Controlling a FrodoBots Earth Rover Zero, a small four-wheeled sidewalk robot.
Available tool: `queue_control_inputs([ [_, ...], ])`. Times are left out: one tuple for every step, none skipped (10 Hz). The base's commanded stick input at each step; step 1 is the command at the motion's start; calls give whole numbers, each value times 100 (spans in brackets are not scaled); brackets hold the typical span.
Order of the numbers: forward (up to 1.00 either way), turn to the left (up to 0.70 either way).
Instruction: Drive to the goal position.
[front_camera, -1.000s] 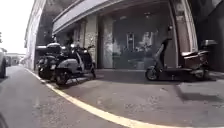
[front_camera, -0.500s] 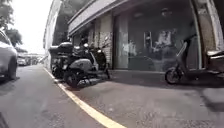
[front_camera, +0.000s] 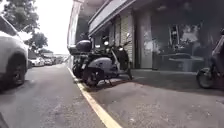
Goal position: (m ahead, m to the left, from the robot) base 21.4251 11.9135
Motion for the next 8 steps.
queue_control_inputs([
  [45, 27],
  [28, 34],
  [0, 45],
  [0, 45],
  [0, 45],
  [0, 45],
  [0, 45],
  [0, 45],
])
